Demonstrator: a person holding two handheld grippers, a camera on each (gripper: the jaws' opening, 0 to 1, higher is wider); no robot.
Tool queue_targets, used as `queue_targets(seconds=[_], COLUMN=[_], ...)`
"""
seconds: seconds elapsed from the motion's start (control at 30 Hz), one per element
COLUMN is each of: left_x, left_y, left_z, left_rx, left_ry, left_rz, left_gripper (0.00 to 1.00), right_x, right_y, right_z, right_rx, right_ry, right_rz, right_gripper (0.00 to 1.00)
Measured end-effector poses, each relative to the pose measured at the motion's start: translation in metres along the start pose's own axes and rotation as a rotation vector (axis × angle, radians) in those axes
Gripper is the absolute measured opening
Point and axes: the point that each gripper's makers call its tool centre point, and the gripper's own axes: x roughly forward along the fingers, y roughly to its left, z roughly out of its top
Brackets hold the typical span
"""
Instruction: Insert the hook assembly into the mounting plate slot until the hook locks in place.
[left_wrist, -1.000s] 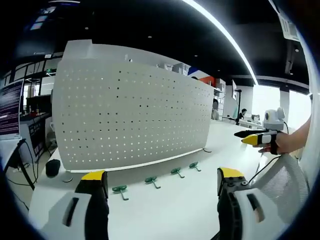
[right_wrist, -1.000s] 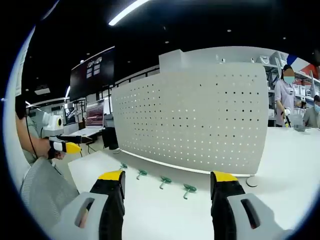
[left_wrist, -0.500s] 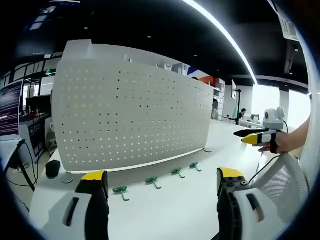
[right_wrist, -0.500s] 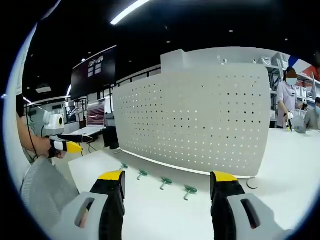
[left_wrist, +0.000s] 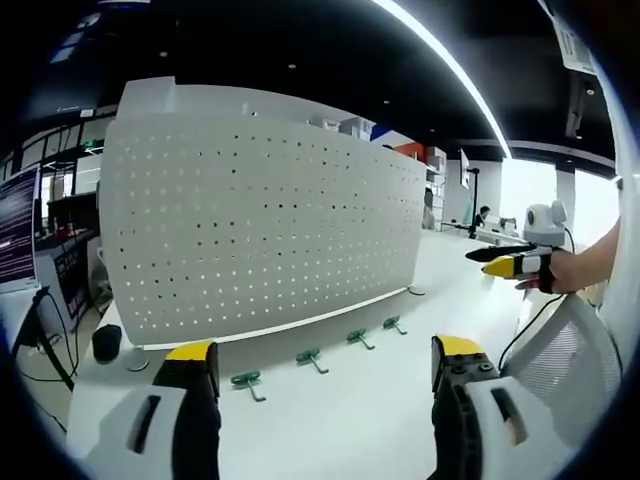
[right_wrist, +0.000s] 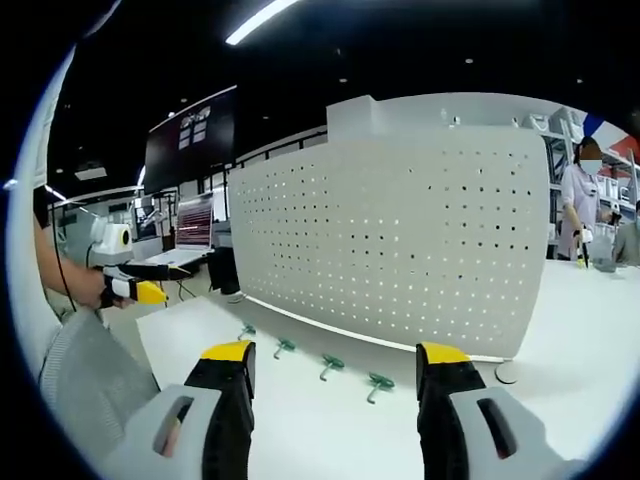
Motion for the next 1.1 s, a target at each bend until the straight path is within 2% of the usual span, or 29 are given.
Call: queue_targets(seconds=[0.33,0.67,0.93,1.1], left_x=[0.013,0.026,0.034,0.039], left_y=[0.012,0.028,0.028,0.03], left_z=[0.002,-0.004,-0.01,-0.015], left_rx=[0.053,0.11,0.146,0.197], left_ry=[0.048,0.111,0.148,0.192], left_rz=[-0.052,-0.089,-0.129,-0.157], left_gripper=[0.86,0.83,0.83,0.82], right_x=[0.001,0.0,0.001,0.001], right_y=[-0.001,-0.002,-0.002,-0.003], right_z=[0.001,-0.001,-0.003,-0.005], right_rx=[0.002,0.0,0.003,0.005], right_ry=[-0.002,0.002,0.008,0.01], right_rz=[-0.001,-0.005,-0.005,-0.006], right_gripper=[0.63,0.62,0.62,0.62])
